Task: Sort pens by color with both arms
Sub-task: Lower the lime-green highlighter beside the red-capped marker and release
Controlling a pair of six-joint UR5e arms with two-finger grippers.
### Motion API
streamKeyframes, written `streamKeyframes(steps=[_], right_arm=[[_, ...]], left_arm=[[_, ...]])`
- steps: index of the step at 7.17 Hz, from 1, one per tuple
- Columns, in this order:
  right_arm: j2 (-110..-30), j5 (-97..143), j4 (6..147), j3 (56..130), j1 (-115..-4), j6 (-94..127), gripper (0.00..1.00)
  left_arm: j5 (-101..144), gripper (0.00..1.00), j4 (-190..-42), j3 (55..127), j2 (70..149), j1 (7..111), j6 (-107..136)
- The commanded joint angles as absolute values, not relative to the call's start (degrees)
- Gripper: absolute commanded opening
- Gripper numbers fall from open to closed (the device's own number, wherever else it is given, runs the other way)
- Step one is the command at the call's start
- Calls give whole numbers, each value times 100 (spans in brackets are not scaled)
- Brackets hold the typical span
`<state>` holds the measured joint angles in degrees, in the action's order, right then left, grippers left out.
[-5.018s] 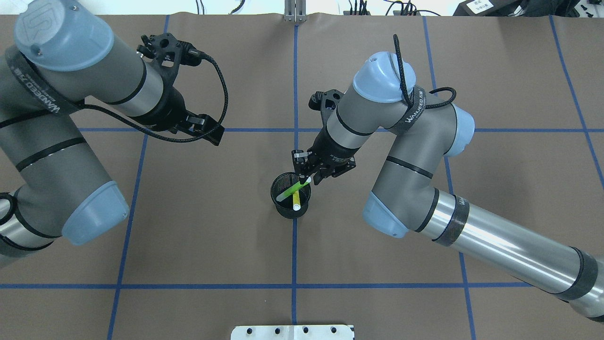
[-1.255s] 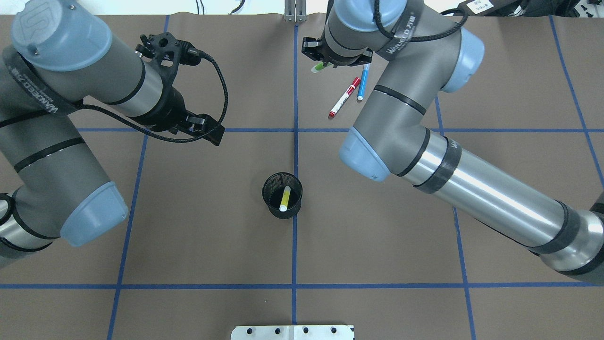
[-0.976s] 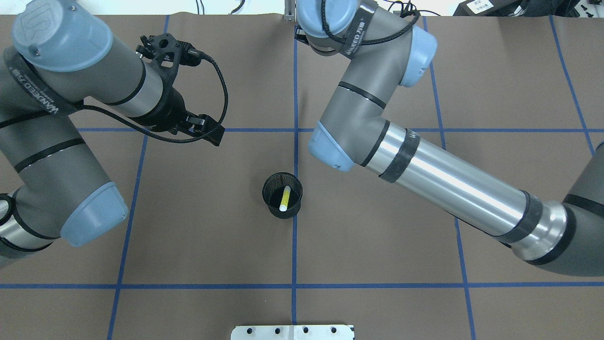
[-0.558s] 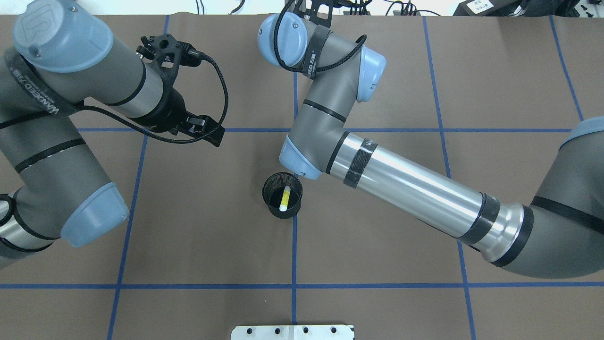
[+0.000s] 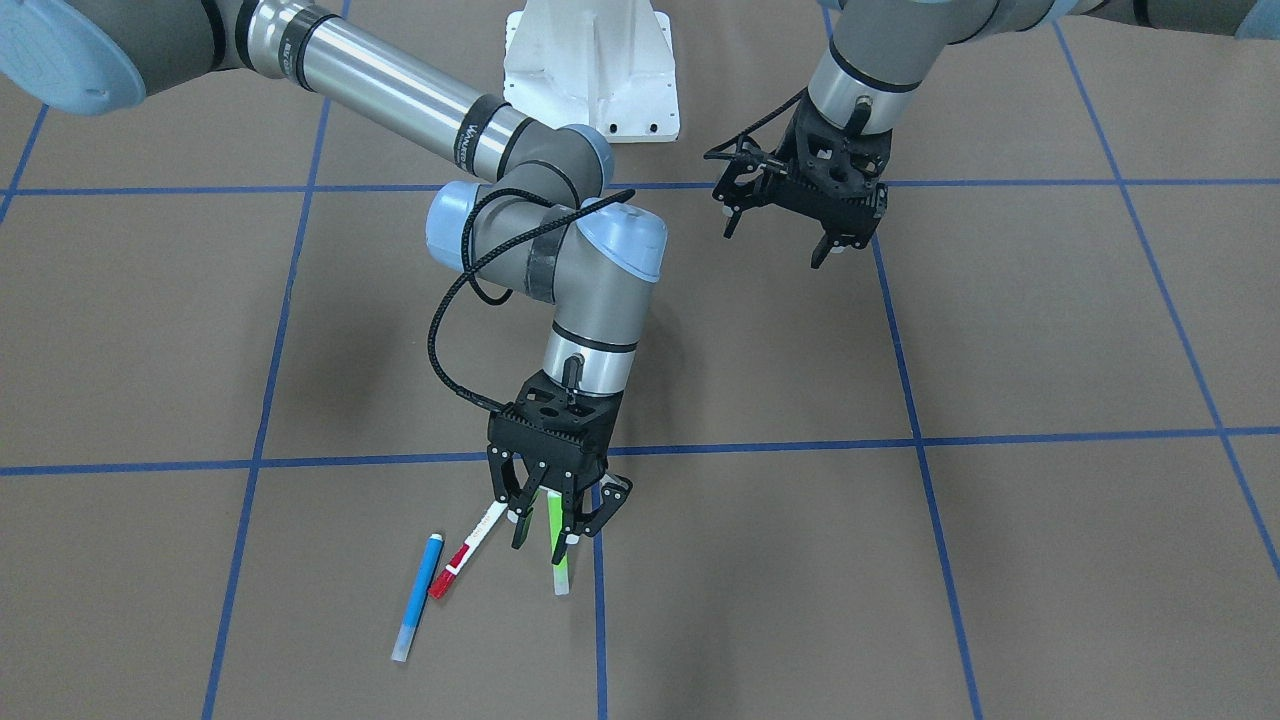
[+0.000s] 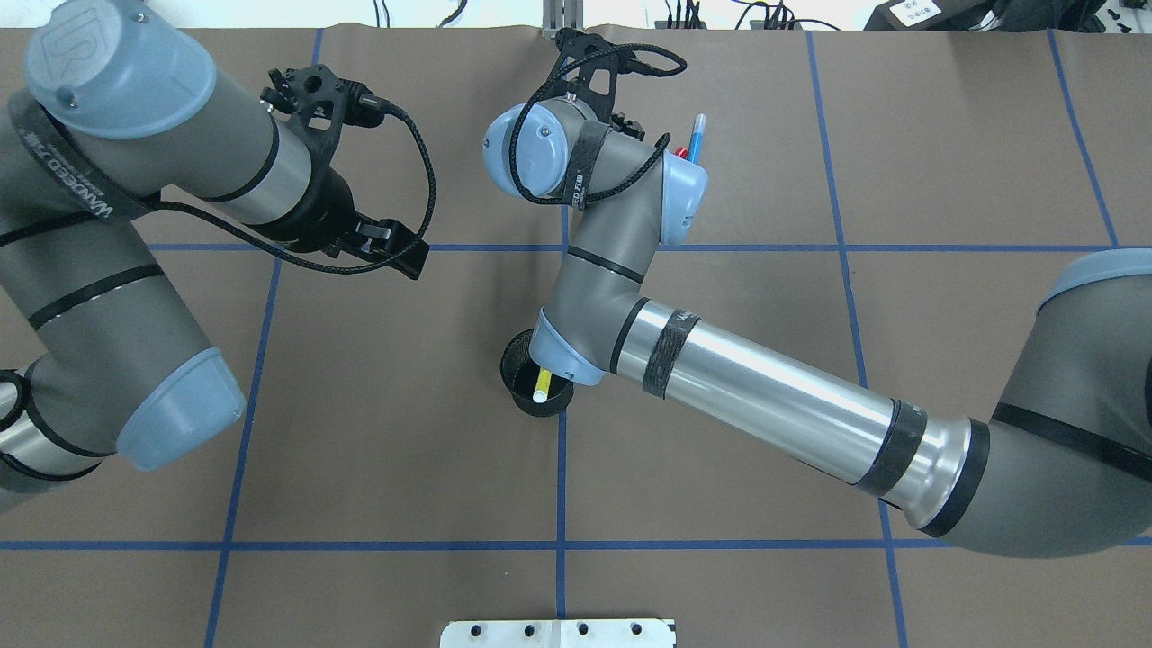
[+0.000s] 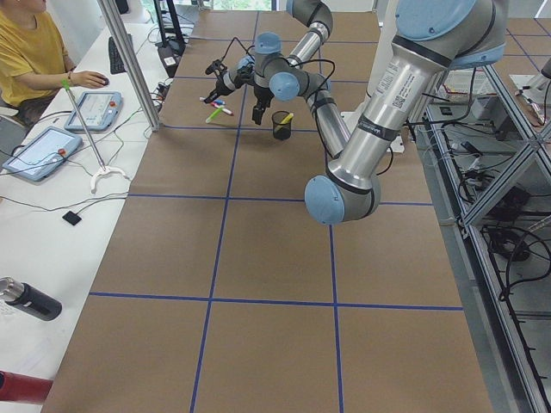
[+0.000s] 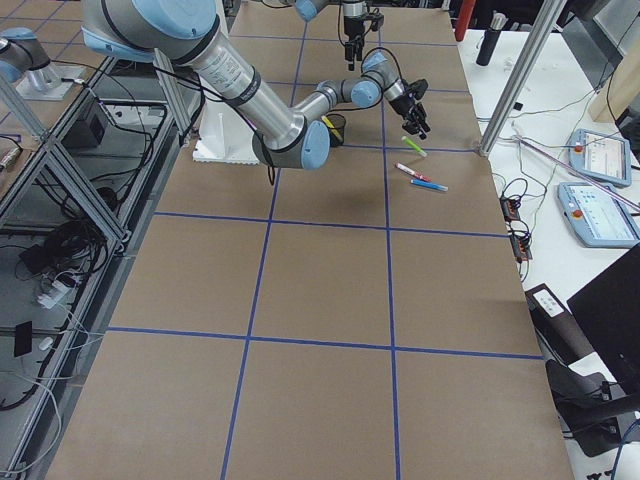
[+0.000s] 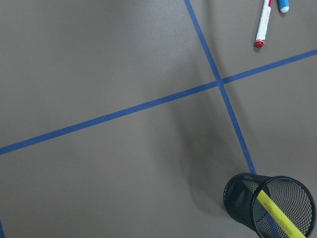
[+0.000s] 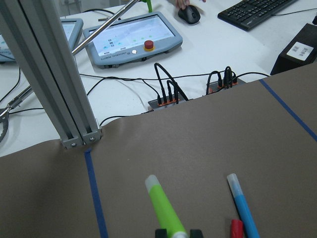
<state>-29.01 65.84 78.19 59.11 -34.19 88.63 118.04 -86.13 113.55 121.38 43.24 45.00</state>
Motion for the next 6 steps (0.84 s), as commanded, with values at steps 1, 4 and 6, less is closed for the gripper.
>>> streamKeyframes(steps=[1, 4, 6], right_arm=[[-2900, 6836, 7805, 5950, -3454, 8781, 99], [-3005, 8947, 7813, 6424, -4171, 7704, 99], [-3416, 10924, 7875, 6853, -4892, 6729, 100]], left_arm=[[11804, 100, -8613, 11355, 12138, 4324, 4509], [11804, 100, -8613, 11312, 12164, 4280, 4701], [11804, 100, -8578, 11215, 12225, 4150, 5496]])
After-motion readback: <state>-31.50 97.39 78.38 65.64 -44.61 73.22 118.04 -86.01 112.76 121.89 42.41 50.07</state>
